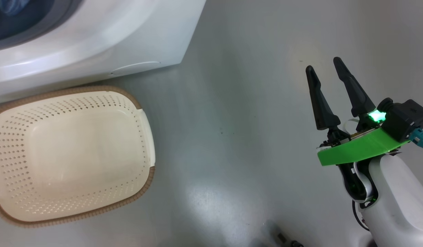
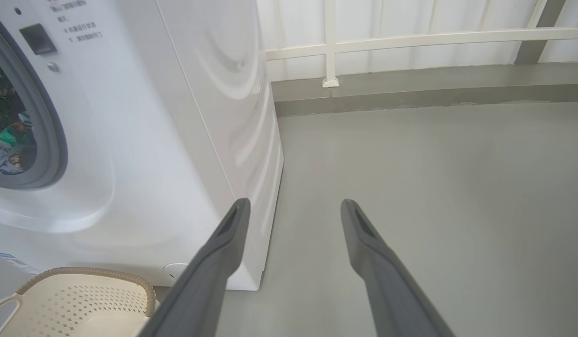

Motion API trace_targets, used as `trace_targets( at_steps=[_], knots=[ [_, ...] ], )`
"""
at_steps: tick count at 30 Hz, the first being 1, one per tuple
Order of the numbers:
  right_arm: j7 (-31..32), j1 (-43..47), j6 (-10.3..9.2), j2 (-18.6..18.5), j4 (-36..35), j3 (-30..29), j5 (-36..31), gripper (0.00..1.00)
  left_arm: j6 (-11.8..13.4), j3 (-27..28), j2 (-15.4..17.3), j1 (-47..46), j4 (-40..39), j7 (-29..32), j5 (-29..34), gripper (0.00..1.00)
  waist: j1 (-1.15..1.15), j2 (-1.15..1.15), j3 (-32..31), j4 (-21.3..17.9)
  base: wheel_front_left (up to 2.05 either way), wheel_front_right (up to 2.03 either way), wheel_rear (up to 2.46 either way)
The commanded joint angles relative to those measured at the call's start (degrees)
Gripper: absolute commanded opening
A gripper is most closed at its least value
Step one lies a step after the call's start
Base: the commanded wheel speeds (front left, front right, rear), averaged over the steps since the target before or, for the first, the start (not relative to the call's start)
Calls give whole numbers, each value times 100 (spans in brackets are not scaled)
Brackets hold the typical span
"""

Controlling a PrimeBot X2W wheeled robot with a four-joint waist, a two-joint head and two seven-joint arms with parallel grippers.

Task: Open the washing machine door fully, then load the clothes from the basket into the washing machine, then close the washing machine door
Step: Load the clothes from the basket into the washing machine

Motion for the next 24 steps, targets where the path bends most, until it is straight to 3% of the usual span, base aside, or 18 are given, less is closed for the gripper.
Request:
trace_targets(
  at_steps=[1, 6, 17, 24],
  knots=[
    [-46, 123, 31, -91, -106, 70, 61, 100, -17, 63, 193, 5, -116, -115, -104, 100, 0, 0, -39, 31, 0, 0, 0],
    [-46, 134, 31, -120, -108, 62, 53, 100, -24, 174, 126, 209, -371, -198, -282, 100, 0, 0, -102, 81, 0, 0, 0],
    [-46, 181, 31, -193, -99, 71, 28, 100, -12, 825, -67, 1478, -2265, -206, -501, 100, 0, 0, -331, 189, 0, 0, 0],
    [-46, 273, 31, -244, -71, 51, 20, 100, -20, 1149, -279, 2153, -2899, -207, -364, 100, 0, 0, -613, 262, 0, 0, 0]
  ],
)
